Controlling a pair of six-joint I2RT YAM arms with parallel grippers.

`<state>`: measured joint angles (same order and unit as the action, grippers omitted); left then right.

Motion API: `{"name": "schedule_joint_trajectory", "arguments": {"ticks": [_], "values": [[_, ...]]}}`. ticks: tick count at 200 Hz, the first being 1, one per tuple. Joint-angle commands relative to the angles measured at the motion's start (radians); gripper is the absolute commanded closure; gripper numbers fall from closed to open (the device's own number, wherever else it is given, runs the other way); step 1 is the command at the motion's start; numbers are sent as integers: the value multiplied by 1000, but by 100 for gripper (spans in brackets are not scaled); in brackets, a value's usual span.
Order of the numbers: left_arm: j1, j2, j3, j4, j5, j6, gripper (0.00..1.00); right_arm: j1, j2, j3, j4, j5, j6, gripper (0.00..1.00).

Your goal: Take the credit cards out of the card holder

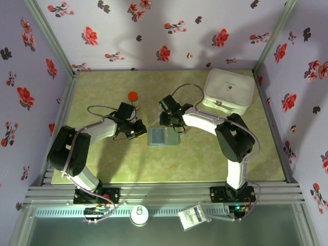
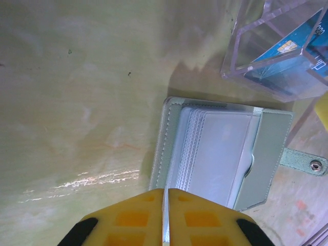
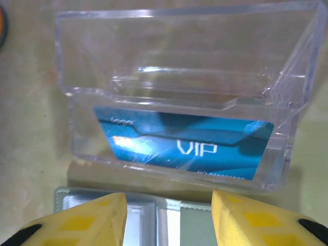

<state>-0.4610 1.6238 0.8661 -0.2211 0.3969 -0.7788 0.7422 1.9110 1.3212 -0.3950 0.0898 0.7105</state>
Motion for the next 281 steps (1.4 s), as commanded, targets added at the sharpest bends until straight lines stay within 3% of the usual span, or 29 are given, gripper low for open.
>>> {"name": "schedule_joint_trajectory", "arguments": {"ticks": [1, 172, 218, 281], "values": [[-7, 7, 7, 7, 19, -7, 89, 0, 42, 29, 9, 71, 35, 51], [-11, 24, 14, 12, 26, -14, 89, -8, 130, 138, 2, 120, 99, 48], [-29, 31, 21, 17, 30, -18, 91, -4, 28, 68, 26, 41, 71, 50], [-36, 56, 34, 14, 43, -10, 96, -3, -64, -91, 131, -203, 41, 55]]}}
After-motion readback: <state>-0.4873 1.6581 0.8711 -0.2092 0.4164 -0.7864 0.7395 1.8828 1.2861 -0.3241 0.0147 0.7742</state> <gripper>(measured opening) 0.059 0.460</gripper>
